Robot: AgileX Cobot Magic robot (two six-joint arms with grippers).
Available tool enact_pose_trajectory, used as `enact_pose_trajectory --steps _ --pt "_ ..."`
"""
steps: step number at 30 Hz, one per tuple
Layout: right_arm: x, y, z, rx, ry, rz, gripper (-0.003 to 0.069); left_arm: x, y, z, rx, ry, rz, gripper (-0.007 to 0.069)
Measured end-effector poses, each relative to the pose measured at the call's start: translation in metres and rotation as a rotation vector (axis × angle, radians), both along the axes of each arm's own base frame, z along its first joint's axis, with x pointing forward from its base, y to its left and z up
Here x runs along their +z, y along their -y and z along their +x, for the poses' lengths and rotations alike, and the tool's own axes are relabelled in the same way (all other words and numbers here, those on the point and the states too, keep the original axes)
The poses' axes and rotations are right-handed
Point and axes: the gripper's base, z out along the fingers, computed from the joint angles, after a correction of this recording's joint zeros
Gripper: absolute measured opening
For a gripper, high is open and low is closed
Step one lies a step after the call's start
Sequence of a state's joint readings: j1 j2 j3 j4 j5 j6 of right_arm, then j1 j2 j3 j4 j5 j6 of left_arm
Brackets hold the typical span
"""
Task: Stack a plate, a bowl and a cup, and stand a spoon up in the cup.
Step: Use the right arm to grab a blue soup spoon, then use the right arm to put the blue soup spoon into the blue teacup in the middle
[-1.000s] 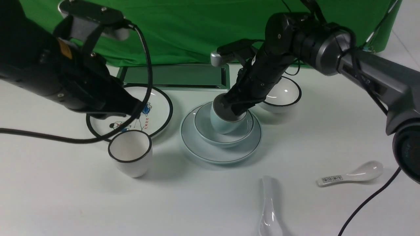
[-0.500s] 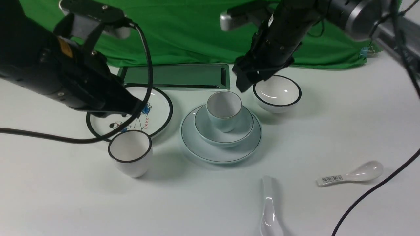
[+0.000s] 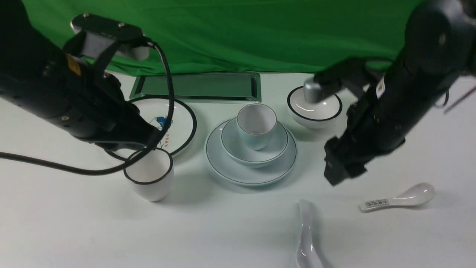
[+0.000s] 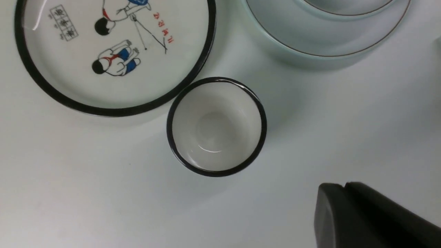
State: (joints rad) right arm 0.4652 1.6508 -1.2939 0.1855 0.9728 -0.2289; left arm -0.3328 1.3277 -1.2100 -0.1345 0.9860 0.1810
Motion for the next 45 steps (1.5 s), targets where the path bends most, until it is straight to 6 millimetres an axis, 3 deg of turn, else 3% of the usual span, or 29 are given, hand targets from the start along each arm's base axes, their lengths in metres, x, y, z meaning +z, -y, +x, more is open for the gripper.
enact_pose_trajectory --steps 1,3,6,12,16,19,23,25,26,27,30,33,34,37,40,45 --pt "-0.005 0.001 -0.001 -0.009 0.002 0.002 0.0551 0.0 0.0 0.0 -0.006 -0.002 -0.001 -0.0036" --pt "-0.04 0.002 -0.005 -0.087 0.006 0.017 0.0551 0.0 0.003 -0.002 -0.028 -0.016 -0.024 -0.0036" --pt "-0.061 -0.003 -0.005 -0.13 0.021 0.035 0.0551 0.0 0.005 -0.004 -0.042 -0.036 -0.042 -0.0036" --pt "-0.087 -0.03 0.003 -0.16 0.07 0.089 0.0551 0.0 0.006 -0.006 -0.054 -0.055 -0.055 -0.0036" --pt "-0.106 -0.037 0.008 -0.194 0.035 0.083 0.0551 0.002 0.005 -0.009 -0.057 -0.051 -0.058 -0.0036" --pt "-0.109 -0.043 0.01 -0.199 0.033 0.089 0.0548 0.007 0.004 -0.013 -0.058 -0.035 -0.063 -0.0036" --pt "-0.109 -0.052 0.007 -0.168 0.028 0.086 0.0459 0.01 0.003 -0.016 -0.059 -0.023 -0.066 -0.0036" --pt "-0.109 -0.061 -0.001 -0.111 0.001 0.065 0.0311 0.012 0.003 -0.017 -0.062 -0.016 -0.067 -0.0036" --pt "-0.108 -0.062 -0.002 -0.101 0.001 0.064 0.0283 0.012 0.003 -0.017 -0.062 -0.016 -0.067 -0.0036" --pt "-0.106 -0.065 -0.005 -0.063 -0.023 0.045 0.0177 0.013 0.002 -0.018 -0.063 -0.012 -0.068 -0.0036" --pt "-0.098 -0.064 -0.004 -0.021 -0.035 0.021 0.0168 0.014 0.002 -0.019 -0.063 -0.009 -0.069 -0.0036" --pt "-0.073 -0.052 0.001 -0.013 0.007 0.021 0.0174 0.014 0.002 -0.019 -0.065 -0.012 -0.066 -0.0036" --pt "-0.052 -0.042 0.005 -0.026 0.071 0.046 0.0174 0.014 0.002 -0.019 -0.066 -0.011 -0.064 -0.0036" --pt "-0.015 -0.027 0.01 -0.052 0.226 0.121 0.0174 0.013 0.001 -0.019 -0.066 -0.008 -0.058 -0.0036" --pt "0.019 -0.024 0.015 -0.066 0.437 0.236 0.0174 0.014 0.001 -0.017 -0.062 0.016 -0.05 -0.0036" --pt "0.046 -0.035 0.03 -0.08 0.767 0.432 0.0174 0.018 0.001 -0.012 -0.051 0.085 -0.061 -0.0036"
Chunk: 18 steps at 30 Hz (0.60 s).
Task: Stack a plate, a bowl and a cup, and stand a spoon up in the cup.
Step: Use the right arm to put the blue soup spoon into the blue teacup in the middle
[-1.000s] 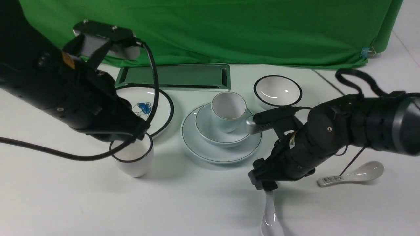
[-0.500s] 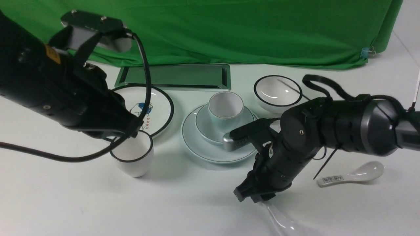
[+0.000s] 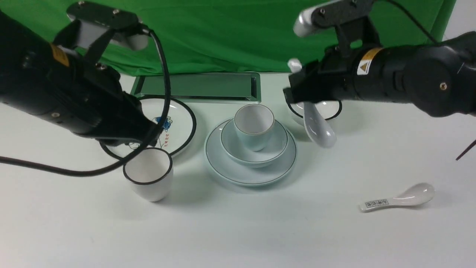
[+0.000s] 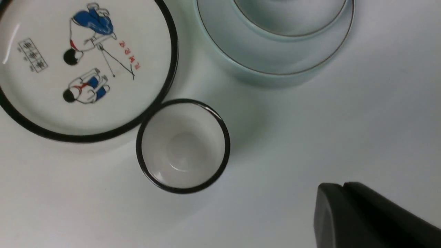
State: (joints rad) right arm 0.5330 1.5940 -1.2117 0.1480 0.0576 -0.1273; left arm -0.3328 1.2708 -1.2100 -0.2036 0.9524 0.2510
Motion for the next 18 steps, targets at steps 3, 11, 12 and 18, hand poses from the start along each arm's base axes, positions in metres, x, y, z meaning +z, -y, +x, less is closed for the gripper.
enact_pose_trajectory --steps 3,11,12,18 --pt "0.0 -0.009 0.008 -0.005 0.149 0.097 0.0174 0.001 0.0 0.002 -0.002 0.028 -0.003 -0.0036" --pt "-0.034 -0.029 0.037 -0.045 0.352 0.348 0.0174 0.002 0.0 0.005 -0.017 0.073 0.022 -0.0036" --pt "-0.036 -0.029 0.038 -0.046 0.348 0.347 0.0174 0.002 0.0 0.006 -0.017 0.075 0.023 -0.0036" --pt "-0.082 -0.04 0.05 -0.045 0.314 0.325 0.0174 -0.004 0.001 0.011 -0.021 0.059 0.045 -0.0036"
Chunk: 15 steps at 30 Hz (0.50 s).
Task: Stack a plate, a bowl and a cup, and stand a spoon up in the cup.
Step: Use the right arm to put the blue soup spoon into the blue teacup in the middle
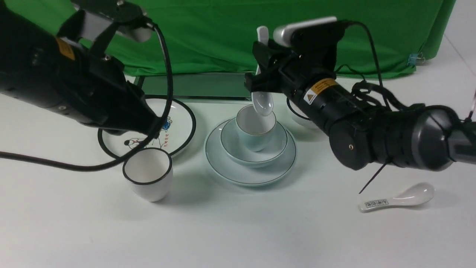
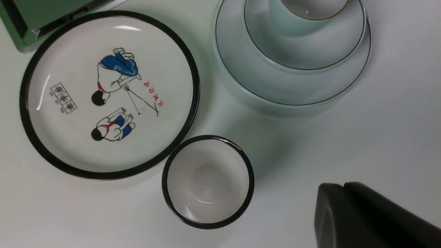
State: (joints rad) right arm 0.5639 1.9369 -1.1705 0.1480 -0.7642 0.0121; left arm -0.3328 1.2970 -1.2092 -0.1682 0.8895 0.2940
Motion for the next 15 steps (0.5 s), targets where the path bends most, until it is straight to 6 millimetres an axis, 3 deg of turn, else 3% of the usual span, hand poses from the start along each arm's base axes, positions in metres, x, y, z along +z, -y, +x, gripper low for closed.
enact_pose_trajectory --steps 7,15 --pt "-0.025 -0.003 0.005 0.001 -0.042 -0.027 0.0174 -0.006 0.001 0.005 0.0 -0.018 0.015 -0.0036" --pt "-0.036 -0.004 0.004 0.005 -0.124 -0.077 0.0174 -0.006 0.001 0.005 -0.001 -0.016 0.02 -0.0036"
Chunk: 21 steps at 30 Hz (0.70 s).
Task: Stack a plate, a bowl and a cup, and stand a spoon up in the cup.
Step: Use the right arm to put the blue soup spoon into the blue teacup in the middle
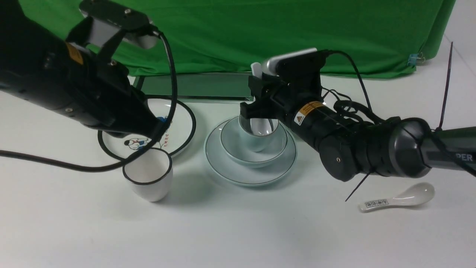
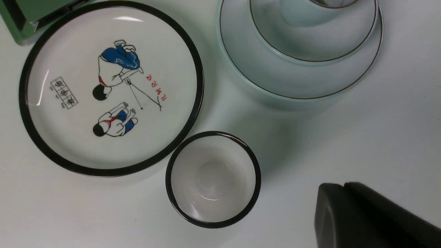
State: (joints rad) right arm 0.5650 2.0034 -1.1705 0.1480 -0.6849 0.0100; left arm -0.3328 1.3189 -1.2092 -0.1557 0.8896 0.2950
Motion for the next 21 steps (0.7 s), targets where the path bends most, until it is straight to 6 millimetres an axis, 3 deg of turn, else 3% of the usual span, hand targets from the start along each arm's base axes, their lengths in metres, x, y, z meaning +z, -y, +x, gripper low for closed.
enact_pose_trajectory --steps 4,6,12,13,18,19,20,21 --pt "-0.001 0.0 0.0 0.004 0.001 -0.024 0.0218 0.0 0.0 0.0 0.0 0.001 0.003 -0.0036" --pt "0.002 0.0 -0.001 0.007 0.006 -0.035 0.0277 0.0 0.0 0.0 0.001 0.002 0.005 -0.0036" --pt "0.033 0.005 -0.01 0.014 -0.009 -0.043 0.0328 0.004 -0.006 -0.006 0.043 0.017 0.014 -0.0036" --pt "0.054 0.009 -0.017 0.018 -0.013 -0.047 0.0311 0.006 -0.011 -0.012 0.074 0.034 0.021 -0.0036" --pt "0.11 0.027 -0.049 0.048 -0.048 -0.139 0.0162 0.001 -0.032 -0.046 0.169 0.099 0.046 -0.0036" --pt "0.126 0.035 -0.062 0.062 -0.064 -0.176 0.0105 -0.007 -0.038 -0.061 0.191 0.119 0.039 -0.0036" --pt "0.13 0.036 -0.064 0.062 -0.054 -0.175 0.0097 -0.004 -0.039 -0.062 0.194 0.131 0.03 -0.0036" --pt "0.145 0.046 -0.08 0.072 -0.05 -0.199 0.0038 -0.012 -0.046 -0.081 0.221 0.168 -0.007 -0.0036"
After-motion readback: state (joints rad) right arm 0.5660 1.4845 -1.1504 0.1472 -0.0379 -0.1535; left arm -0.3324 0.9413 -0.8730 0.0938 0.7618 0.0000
